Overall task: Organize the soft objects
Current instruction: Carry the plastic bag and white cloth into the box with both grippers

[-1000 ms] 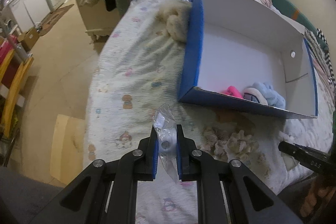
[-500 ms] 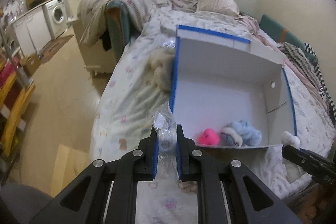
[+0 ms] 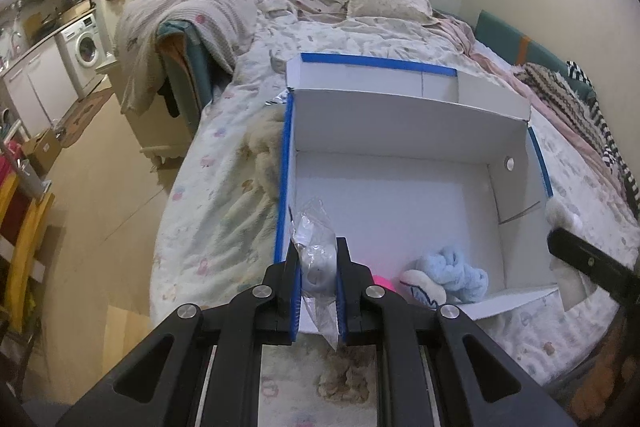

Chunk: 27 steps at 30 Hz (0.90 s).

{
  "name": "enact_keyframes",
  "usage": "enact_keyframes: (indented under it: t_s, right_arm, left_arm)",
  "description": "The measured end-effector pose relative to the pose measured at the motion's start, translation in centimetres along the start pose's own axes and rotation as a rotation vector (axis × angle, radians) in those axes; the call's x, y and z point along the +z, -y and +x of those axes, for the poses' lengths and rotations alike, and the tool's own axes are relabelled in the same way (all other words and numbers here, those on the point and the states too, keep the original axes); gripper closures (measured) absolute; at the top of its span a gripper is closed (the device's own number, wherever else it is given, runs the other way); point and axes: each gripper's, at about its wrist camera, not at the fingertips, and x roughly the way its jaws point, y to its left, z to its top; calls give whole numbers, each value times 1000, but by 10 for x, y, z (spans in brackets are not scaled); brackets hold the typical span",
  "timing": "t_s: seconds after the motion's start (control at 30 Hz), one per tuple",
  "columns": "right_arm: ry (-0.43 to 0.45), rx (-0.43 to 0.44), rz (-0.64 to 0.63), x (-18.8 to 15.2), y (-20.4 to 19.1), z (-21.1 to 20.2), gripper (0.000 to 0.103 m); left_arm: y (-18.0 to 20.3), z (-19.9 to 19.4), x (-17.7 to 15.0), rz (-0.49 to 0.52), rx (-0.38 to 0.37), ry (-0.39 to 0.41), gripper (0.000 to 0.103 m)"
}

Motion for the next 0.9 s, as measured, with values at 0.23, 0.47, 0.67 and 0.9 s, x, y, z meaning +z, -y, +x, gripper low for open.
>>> enact_keyframes:
  t_s: [0.23,0.47,0.67,0.9]
  right_arm:
    - [-7,-9,11,21,8,23,74]
    - [-42,-77,15,31,22,46,74]
    - [-92,-82,60,22,32,65,74]
    - [-182,-132,47,7,35,94,74]
  left_arm:
    - [12,27,18,14,-14,-22,91]
    - [19,67,25,31,-38,-68,91]
    - [23,102,14,18,-44,-119,91]
    - [19,122,7,11,-35,-164,90]
